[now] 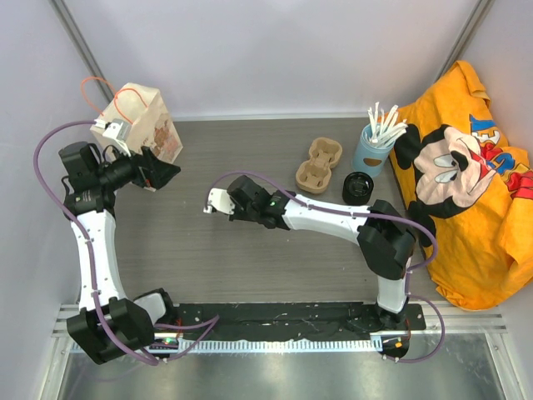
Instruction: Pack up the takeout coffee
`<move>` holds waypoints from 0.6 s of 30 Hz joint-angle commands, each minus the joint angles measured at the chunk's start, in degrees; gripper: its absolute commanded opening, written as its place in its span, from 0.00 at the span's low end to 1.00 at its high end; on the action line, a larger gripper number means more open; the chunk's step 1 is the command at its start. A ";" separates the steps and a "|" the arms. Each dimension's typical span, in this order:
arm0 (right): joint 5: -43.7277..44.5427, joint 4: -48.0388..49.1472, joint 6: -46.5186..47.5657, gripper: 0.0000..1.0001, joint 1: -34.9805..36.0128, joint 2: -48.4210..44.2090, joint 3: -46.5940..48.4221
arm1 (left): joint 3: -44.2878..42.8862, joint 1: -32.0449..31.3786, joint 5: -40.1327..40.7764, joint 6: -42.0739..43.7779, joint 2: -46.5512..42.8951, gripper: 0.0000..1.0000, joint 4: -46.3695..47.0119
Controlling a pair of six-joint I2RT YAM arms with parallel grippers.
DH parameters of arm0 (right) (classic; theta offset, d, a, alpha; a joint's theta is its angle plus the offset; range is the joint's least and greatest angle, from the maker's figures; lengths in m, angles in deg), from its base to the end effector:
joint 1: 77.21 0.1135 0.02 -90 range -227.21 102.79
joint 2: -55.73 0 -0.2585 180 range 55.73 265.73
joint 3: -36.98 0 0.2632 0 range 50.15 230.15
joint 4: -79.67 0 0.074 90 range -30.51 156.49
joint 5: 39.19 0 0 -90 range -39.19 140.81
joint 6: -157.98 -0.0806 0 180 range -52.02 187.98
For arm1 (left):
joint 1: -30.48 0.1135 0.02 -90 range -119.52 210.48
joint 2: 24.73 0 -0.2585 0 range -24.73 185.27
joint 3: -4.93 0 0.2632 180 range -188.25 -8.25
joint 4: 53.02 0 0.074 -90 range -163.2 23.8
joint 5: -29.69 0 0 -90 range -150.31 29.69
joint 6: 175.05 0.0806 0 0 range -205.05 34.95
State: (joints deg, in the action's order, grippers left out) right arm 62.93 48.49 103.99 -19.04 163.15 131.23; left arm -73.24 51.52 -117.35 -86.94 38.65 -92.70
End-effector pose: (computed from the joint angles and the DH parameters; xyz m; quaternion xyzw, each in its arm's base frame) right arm 0.2585 0.3844 0.1934 -0.6434 0.6540 -0.0214 0.3973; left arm 0.2721 0.0322 0.3622 0.1046 0.7769 -0.3182 0.5332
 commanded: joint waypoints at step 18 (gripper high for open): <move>0.98 -5.02 -0.59 0.73 0.45 -3.09 4.61 | 0.83 0.50 -2.73 -2.24 -0.80 1.00 3.91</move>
State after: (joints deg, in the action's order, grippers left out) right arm 63.65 46.13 103.95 -18.82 163.74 131.65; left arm -72.54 51.61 -117.98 -88.10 38.65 -91.80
